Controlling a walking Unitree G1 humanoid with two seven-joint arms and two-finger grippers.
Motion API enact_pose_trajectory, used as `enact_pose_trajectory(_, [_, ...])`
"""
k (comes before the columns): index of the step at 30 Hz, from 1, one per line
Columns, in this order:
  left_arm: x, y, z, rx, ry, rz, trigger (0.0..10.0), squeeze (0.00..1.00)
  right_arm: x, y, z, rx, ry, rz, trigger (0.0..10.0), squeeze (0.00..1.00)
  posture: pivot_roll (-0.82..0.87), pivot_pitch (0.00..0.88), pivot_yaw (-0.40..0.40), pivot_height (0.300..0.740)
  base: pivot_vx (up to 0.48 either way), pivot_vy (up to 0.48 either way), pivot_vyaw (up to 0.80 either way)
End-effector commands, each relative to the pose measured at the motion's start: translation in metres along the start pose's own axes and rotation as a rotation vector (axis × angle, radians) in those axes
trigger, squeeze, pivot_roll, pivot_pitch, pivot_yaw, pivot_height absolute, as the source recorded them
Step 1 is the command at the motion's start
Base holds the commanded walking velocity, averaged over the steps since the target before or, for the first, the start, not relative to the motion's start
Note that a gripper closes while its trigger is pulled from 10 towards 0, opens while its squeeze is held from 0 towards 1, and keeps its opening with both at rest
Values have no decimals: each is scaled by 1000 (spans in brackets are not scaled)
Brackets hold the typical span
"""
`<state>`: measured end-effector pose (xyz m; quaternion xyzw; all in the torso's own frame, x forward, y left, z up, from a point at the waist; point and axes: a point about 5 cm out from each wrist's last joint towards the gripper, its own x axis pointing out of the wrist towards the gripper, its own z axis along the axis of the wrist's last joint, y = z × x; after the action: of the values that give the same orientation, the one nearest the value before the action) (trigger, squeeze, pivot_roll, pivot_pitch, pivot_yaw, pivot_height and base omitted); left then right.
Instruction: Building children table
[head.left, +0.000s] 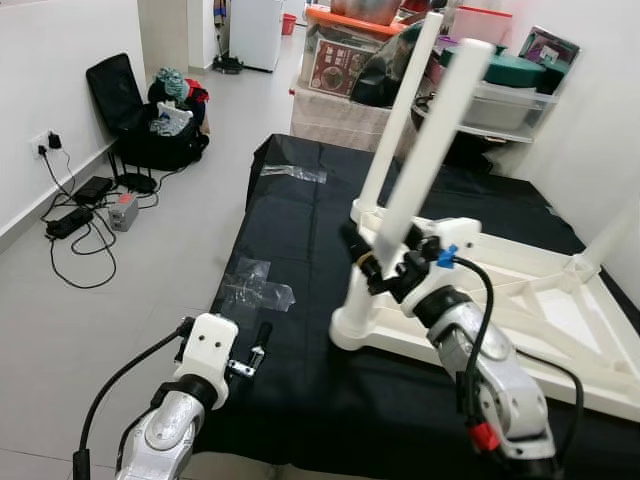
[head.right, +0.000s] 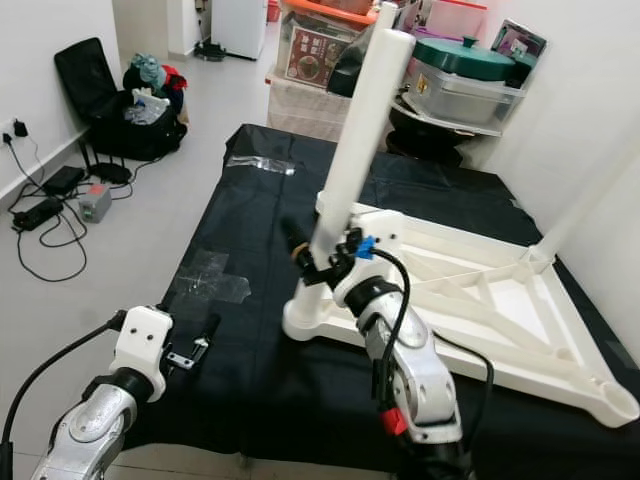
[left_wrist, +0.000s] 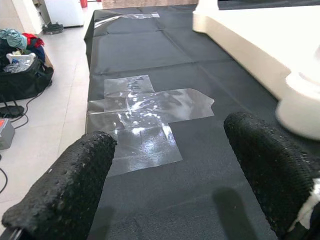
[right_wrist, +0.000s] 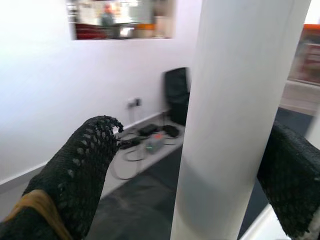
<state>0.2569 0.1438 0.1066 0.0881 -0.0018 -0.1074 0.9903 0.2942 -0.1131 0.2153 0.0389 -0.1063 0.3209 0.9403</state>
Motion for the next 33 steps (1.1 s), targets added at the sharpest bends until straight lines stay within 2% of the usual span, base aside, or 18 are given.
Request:
enact_pose_trajectory(1, [1,-3,-2,-3,3,-7,10000,0,5,12,-1,15,1,110,10000,0,136,0,-218,740,0,0,0])
enact_pose_trajectory(7, [1,-2,-1,-2,2,3,10000,0,7,20,-3,32,6,162,10000,0,140,0,-222,740,0,0,0])
enact_pose_trajectory(14, [1,-2,-1,-4,1,2,10000,0,13,21,-15,21,65,127,10000,0,132,0,-217,740,0,0,0])
enact_pose_trajectory(15, [1,-3,-1,-5,1,0,10000,0,16,18,-22,8,99,88,7373,0,133,0,-217,740,0,0,0])
enact_pose_trajectory(17, [1,-3,-1,-5,1,0,10000,0,16,18,-22,8,99,88,7373,0,133,0,-217,740,0,0,0])
enact_pose_trajectory(18, [1,-4,-1,-6,0,0,10000,0,18,14,-28,-8,123,44,941,0,136,0,-223,740,0,0,0])
enact_pose_trajectory(19, [1,-4,-1,-7,-1,1,10000,0,19,11,-31,-13,137,16,0,0,136,0,-223,740,0,0,0])
enact_pose_trajectory(23, [1,-3,-1,-8,-1,5,10000,0,18,5,-34,-36,151,-50,0,0,136,0,-224,740,0,0,0])
enact_pose_trajectory(26, [0,-5,-1,-10,1,-4,10000,0,5,-27,-43,-53,220,-355,0,0,115,0,-210,740,0,0,0])
enact_pose_trajectory(27, [0,-5,-1,-10,1,-4,10000,0,5,-27,-43,-53,220,-355,0,0,115,0,-210,740,0,0,0])
enact_pose_trajectory(28, [0,-5,-1,-11,2,-6,10000,0,-2,-39,-46,-57,242,-467,0,0,114,0,-209,740,0,0,0])
enact_pose_trajectory(29, [0,-5,-1,-11,2,-6,10000,0,-2,-39,-46,-57,242,-467,0,0,114,0,-209,740,0,0,0])
enact_pose_trajectory(31, [0,-5,-1,-11,3,-7,10000,0,-36,-80,-51,-98,294,-880,0,0,112,0,-207,740,0,0,0])
enact_pose_trajectory(33, [0,-5,-1,-11,3,-7,10000,0,-36,-80,-51,-98,294,-880,0,0,112,0,-207,740,0,0,0])
